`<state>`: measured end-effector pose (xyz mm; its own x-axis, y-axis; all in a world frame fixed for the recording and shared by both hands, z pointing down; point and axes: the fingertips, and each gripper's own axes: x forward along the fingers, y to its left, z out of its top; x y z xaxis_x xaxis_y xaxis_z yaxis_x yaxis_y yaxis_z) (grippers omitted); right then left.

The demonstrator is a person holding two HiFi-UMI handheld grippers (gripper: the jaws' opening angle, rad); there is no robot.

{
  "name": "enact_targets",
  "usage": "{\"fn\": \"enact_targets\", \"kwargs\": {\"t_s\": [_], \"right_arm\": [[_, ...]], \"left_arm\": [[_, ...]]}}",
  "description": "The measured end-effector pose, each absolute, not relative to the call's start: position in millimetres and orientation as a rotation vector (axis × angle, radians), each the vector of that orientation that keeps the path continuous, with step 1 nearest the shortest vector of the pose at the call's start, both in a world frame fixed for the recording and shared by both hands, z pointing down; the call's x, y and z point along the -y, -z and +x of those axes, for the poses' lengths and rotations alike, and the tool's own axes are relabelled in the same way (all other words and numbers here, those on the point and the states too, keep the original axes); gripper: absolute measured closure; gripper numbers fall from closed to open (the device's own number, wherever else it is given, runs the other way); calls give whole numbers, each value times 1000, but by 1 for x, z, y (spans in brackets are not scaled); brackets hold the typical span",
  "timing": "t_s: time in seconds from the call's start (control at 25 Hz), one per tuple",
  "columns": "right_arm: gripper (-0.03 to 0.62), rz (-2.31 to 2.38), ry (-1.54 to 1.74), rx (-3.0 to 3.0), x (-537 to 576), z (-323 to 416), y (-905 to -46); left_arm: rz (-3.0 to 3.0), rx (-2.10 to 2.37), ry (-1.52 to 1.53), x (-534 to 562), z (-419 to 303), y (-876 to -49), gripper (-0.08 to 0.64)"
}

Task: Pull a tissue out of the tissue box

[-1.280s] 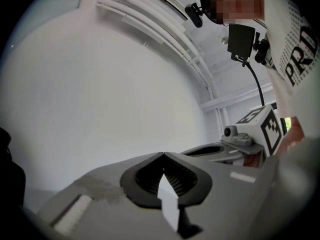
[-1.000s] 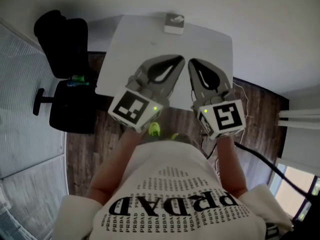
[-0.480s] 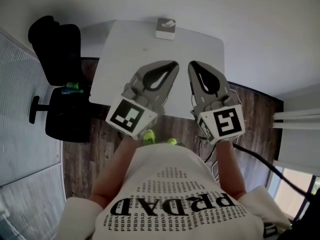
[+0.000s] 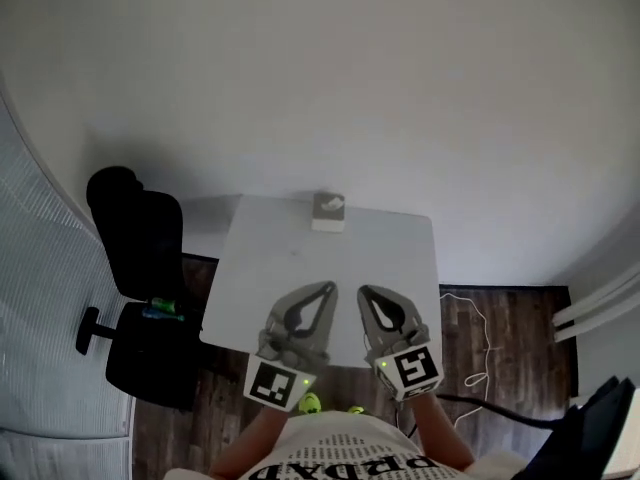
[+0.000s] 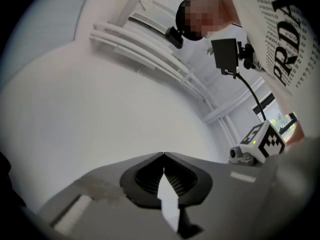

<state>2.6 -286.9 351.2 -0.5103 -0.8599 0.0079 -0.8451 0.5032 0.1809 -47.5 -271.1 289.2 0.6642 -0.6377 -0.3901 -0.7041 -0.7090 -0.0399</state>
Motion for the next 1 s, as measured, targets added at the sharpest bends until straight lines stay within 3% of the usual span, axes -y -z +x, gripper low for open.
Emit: {"fn": "enact_targets", "kwargs": {"t_s": [0.36, 1.0], "right_arm": [[581, 1596, 423, 2622, 294, 8, -316], [581, 1596, 346, 2553, 316, 14, -336]], "left_arm": [[-2582, -1113, -546, 282, -42, -269, 568], [-2741, -1078, -498, 309, -29, -302, 568]]}}
